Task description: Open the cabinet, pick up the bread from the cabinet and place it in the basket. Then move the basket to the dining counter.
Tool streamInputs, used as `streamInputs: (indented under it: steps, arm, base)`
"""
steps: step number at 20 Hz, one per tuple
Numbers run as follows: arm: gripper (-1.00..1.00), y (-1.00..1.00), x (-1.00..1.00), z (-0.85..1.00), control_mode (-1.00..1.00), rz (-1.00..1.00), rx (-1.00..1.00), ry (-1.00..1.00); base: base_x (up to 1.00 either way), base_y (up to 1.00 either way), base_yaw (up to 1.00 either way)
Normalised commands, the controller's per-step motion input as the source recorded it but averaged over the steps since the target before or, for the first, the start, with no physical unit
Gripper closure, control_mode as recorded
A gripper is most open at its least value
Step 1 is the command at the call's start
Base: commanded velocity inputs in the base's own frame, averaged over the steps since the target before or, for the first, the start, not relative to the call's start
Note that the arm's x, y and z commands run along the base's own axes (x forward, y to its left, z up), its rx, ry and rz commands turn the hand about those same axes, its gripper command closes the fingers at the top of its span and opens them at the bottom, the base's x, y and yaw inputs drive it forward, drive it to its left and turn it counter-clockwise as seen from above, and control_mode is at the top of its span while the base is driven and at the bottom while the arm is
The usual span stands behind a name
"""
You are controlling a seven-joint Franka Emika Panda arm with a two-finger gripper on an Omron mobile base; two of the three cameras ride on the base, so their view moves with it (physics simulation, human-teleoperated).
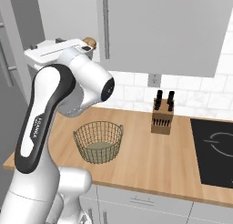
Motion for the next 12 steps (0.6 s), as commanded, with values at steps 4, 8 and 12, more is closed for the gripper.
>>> streamInputs:
  steps: [4, 8, 12]
  arm:
    - [-1.00, 0.31, 0.13, 0.00, -1.00, 0.00, 0.00, 0.00]
    - [-1.00, 0.36, 0.00, 0.00, -1.00, 0.01, 0.00, 0.00]
    - [-1.00, 0.78, -0.20, 0.00, -1.00, 0.19, -0.04, 0.00]
  base:
    - [0.00, 0.00, 0.00]
    - [0.00, 0.00, 0.00]
    - [0.00, 0.00, 0.00]
